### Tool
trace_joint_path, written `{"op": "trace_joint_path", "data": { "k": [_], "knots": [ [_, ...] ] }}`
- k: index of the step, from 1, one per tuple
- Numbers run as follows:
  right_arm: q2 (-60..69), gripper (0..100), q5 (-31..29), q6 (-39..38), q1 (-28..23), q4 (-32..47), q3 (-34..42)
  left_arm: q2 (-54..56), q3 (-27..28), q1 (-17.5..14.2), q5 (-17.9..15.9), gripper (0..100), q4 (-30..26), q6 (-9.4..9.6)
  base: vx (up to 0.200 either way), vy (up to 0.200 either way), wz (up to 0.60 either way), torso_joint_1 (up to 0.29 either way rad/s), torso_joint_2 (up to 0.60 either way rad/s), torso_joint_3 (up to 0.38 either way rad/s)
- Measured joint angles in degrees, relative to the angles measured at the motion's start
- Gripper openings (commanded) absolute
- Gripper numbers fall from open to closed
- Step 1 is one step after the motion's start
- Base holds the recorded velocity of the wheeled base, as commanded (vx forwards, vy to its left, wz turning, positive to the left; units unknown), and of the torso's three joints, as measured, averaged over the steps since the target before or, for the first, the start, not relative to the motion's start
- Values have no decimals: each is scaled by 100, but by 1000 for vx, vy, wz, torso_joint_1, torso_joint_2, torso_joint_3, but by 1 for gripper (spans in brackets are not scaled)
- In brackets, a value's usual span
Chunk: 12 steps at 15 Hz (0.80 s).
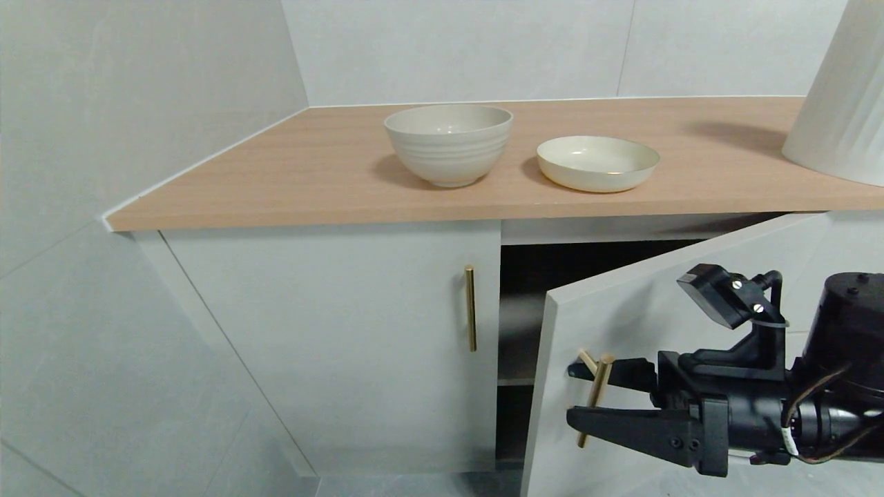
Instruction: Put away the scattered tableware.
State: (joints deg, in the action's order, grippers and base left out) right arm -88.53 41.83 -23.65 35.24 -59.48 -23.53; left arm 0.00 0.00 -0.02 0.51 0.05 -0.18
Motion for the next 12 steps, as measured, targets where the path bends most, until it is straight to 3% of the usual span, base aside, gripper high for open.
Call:
{"op": "trace_joint_path", "data": {
  "k": [9,12],
  "knots": [
    [232,100,76,-2,0,-16,187,0,66,0,-94,100,129,26,0,0,0,0,0,0],
    [239,100,79,-2,-2,-20,195,-11,556,5,-746,100,-95,18,0,0,0,0,0,0]
  ]
}}
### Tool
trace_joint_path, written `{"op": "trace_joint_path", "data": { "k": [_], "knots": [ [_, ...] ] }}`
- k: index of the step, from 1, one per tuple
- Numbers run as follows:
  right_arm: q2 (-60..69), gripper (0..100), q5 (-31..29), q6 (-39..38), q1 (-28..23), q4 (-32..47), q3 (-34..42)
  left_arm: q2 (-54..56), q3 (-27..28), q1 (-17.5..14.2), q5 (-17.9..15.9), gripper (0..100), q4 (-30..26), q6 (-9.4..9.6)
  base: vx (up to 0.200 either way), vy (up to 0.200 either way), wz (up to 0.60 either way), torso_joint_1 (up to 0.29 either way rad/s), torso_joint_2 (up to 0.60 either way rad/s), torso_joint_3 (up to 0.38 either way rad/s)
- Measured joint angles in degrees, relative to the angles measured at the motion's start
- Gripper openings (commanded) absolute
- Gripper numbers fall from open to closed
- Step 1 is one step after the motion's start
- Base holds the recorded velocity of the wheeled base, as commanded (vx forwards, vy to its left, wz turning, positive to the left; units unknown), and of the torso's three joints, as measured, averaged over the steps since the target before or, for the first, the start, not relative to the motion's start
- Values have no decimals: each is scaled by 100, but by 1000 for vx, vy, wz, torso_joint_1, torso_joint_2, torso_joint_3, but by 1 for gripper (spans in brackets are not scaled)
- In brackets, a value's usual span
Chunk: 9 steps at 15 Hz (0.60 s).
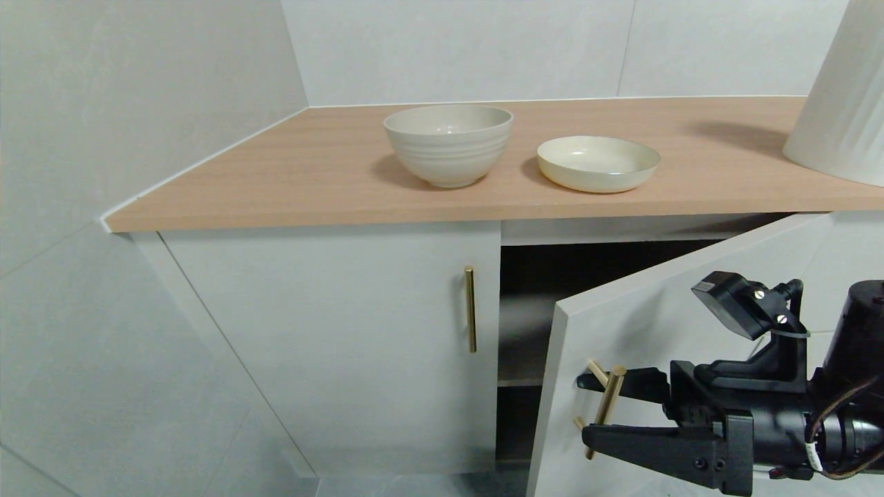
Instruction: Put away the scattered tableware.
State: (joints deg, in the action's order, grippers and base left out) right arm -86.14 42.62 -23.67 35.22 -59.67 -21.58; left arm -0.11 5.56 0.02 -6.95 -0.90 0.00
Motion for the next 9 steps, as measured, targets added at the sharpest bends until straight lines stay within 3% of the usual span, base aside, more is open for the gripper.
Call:
{"op": "trace_joint_path", "data": {
  "k": [4,9],
  "knots": [
    [-10,100,0,2,-7,-10,5,-496,990,46,-1453,100,-623,-2,0,0,0,0,0,0],
    [-10,100,-6,2,-7,-10,5,-2870,2230,110,-2512,100,-679,0,0,0,0,0,0,0]
  ]
}}
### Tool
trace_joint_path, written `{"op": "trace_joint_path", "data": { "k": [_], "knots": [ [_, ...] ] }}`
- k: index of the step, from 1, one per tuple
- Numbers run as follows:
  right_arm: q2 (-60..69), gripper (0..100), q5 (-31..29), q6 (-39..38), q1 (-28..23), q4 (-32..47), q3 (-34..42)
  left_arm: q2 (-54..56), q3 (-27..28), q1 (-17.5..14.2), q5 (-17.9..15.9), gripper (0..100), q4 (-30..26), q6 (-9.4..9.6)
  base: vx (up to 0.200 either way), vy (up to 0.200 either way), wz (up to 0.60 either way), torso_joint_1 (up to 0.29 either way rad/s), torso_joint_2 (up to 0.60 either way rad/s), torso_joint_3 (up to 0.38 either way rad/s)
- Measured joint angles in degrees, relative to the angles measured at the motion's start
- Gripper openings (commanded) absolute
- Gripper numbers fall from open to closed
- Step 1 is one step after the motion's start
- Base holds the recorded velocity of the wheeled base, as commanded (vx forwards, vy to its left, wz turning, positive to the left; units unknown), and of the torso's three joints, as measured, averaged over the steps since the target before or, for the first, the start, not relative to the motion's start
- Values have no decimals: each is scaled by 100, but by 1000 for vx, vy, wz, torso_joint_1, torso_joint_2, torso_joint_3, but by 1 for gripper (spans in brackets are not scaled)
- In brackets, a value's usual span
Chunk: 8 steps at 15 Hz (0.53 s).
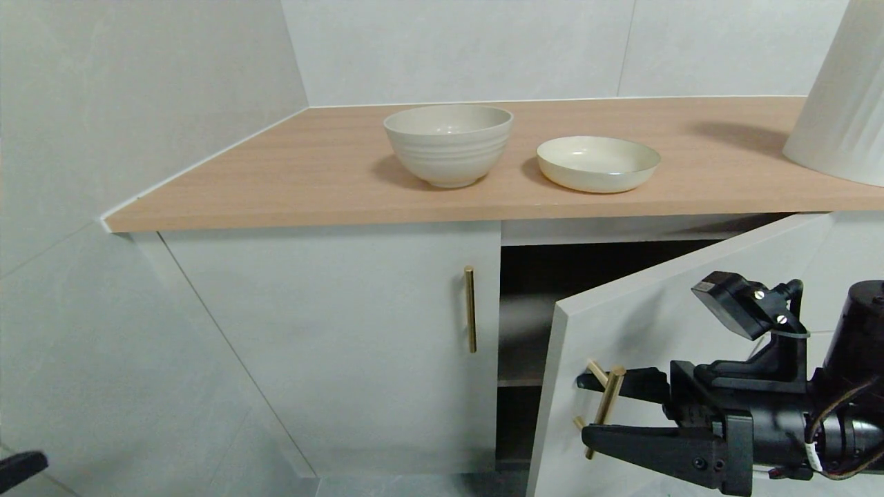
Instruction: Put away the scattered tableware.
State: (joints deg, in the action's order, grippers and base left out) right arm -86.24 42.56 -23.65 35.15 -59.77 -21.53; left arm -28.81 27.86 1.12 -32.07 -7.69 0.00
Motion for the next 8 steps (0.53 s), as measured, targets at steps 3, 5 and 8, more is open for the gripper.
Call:
{"op": "trace_joint_path", "data": {
  "k": [3,5,8],
  "knots": [
    [-4,100,0,4,0,0,-5,-1487,417,358,-244,100,329,-10,0,0,0,0,0,0],
    [-4,100,-2,6,0,2,-7,-2237,227,948,-279,100,716,-29,0,0,0,0,0,0],
    [-9,100,-2,15,0,0,-7,-2921,-145,1640,-211,100,1133,-350,0,0,0,0,0,0]
  ]
}}
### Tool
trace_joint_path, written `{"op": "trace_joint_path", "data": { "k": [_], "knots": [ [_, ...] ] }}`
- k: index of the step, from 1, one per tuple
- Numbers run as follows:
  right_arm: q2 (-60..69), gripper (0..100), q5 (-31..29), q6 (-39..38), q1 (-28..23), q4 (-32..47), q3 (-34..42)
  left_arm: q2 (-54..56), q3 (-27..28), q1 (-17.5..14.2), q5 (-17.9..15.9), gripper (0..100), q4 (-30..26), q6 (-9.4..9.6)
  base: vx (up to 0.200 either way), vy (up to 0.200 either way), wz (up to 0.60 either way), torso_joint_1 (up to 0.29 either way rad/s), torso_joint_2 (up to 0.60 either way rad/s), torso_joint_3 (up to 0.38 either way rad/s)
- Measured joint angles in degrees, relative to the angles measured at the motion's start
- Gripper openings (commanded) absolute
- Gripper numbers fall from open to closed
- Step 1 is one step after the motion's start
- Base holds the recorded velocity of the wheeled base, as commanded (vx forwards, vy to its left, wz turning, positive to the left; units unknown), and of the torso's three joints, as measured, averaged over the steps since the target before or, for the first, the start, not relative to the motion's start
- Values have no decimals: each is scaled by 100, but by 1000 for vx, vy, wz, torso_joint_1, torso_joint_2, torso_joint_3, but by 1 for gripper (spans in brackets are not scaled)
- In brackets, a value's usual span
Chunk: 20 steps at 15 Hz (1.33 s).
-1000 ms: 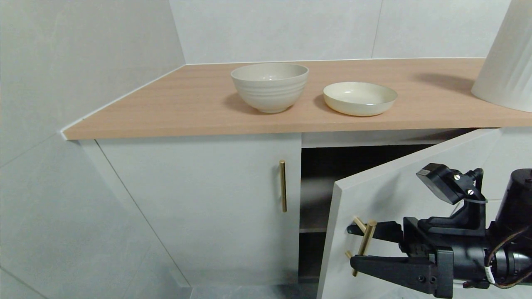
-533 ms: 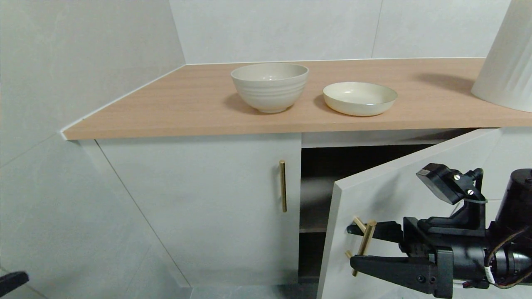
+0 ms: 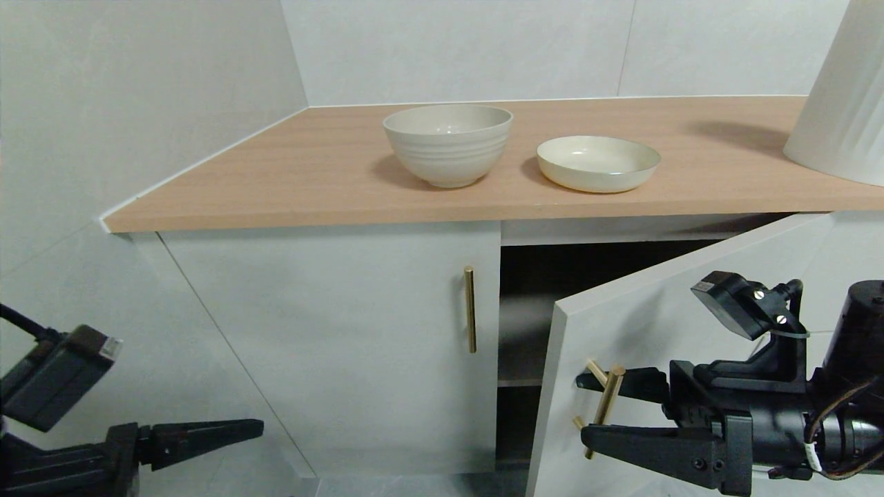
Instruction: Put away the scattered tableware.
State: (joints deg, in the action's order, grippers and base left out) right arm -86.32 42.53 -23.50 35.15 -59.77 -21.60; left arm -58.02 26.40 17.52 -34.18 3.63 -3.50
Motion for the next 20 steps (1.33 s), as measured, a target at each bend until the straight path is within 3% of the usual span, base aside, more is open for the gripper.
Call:
{"op": "trace_joint_path", "data": {
  "k": [3,4,11,14,17,20],
  "knots": [
    [-6,100,0,5,0,0,0,-227,-56,152,0,100,115,-197,0,0,0,0,0,0],
    [-12,100,-2,9,0,-6,0,-273,-61,177,0,0,116,-200,0,0,0,0,0,0],
    [-23,100,0,11,2,-9,7,-647,-9,257,2,0,350,-257,0,0,0,0,0,0],
    [-23,100,-2,7,2,-4,7,-822,204,428,11,0,350,-666,0,0,0,0,0,0],
    [-55,100,0,13,0,-20,7,-1018,540,535,-20,0,490,-837,0,0,0,0,0,0],
    [-65,100,2,-4,-1,-20,7,-1545,746,1002,35,0,1193,-697,0,0,0,0,0,0]
  ]
}}
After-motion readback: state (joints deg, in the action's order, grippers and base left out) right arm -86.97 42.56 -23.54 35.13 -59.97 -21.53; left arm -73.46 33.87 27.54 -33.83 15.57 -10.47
